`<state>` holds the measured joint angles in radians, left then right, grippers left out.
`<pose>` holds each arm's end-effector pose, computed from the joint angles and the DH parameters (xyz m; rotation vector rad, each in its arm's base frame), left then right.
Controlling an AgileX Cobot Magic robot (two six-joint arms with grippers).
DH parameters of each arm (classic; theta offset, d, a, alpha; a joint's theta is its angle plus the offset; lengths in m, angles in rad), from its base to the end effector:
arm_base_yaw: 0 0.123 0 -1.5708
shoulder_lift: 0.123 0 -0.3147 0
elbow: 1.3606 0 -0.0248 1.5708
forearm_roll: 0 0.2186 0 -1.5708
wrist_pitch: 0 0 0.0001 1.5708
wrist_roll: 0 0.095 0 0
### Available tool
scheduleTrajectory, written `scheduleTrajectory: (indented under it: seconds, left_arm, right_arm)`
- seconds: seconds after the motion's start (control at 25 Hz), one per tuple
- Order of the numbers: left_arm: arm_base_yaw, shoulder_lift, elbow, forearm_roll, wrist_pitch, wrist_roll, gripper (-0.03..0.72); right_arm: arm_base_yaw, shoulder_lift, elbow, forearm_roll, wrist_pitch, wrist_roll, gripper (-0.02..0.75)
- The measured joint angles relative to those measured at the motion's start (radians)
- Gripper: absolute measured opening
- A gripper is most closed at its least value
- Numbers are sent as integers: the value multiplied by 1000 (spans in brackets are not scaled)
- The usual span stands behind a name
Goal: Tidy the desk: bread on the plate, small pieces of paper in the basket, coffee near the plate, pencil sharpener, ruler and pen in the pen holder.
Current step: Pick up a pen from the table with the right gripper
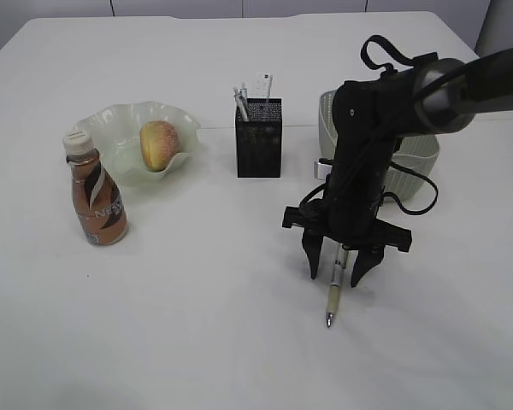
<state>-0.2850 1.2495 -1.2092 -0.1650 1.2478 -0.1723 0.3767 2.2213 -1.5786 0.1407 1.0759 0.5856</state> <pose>0.1776 -0.0675 0.3792 0.1253 2.7961 -0.3458 0.3800 0.1629 0.1598 -0.4221 -2.9997 -0.1212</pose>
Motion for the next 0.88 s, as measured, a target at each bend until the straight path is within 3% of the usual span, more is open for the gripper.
scheduleTrajectory:
  seconds: [0.88]
  left_arm:
    - [0,0,0,0,0,0,363]
  right_arm:
    - [0,10,0,5,-9,2,448]
